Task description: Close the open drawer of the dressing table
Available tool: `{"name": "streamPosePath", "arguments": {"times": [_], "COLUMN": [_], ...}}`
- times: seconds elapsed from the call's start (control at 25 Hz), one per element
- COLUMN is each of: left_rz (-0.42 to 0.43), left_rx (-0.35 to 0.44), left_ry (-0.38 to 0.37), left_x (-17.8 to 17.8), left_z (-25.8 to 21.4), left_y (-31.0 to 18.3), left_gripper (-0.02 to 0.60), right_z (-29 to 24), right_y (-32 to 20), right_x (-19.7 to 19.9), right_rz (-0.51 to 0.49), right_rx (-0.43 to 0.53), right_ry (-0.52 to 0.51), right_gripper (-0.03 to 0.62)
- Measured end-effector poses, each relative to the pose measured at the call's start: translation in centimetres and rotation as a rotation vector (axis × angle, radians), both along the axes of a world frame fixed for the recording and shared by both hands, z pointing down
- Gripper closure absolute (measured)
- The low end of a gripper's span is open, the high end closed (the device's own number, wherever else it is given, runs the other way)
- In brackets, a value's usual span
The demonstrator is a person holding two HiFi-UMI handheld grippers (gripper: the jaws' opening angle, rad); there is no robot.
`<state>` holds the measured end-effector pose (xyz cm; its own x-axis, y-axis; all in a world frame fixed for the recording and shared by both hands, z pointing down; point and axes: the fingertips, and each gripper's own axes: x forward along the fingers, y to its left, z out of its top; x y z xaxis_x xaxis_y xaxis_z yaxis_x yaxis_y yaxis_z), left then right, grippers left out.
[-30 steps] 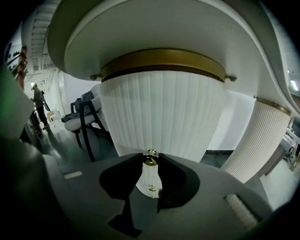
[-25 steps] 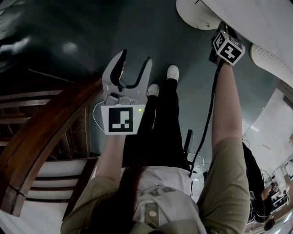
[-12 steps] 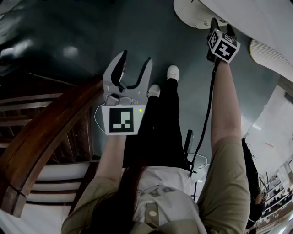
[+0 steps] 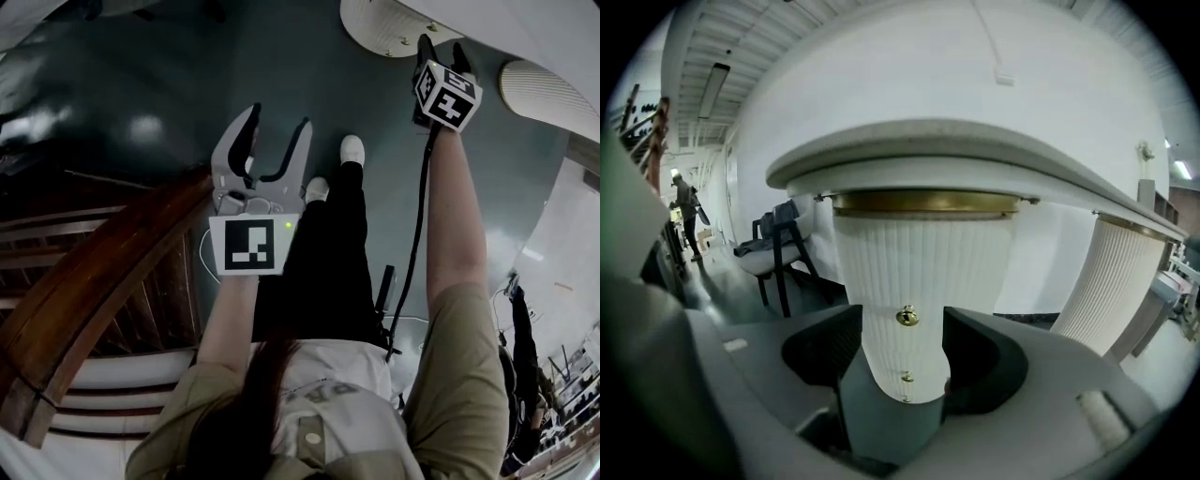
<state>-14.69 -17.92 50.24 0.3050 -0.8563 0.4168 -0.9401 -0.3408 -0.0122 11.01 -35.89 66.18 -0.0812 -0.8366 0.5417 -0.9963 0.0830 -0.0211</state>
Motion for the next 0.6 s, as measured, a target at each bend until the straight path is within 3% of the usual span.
{"name": "streamPosePath", "arguments": {"times": [0.6], "left_rz": [0.070], "left_rx": [0.119], "left_ry": [0.038], "left_x": [2.5], "left_z": [-7.3], "left_y": [1.5], "left_gripper": [0.327], "right_z": [-8.4], "right_y": [9.4], "right_x": [1.9], "right_rz": [0.042], "right_rx": [0.068], "right_ry": [-0.031], "right_gripper": [0.324]}}
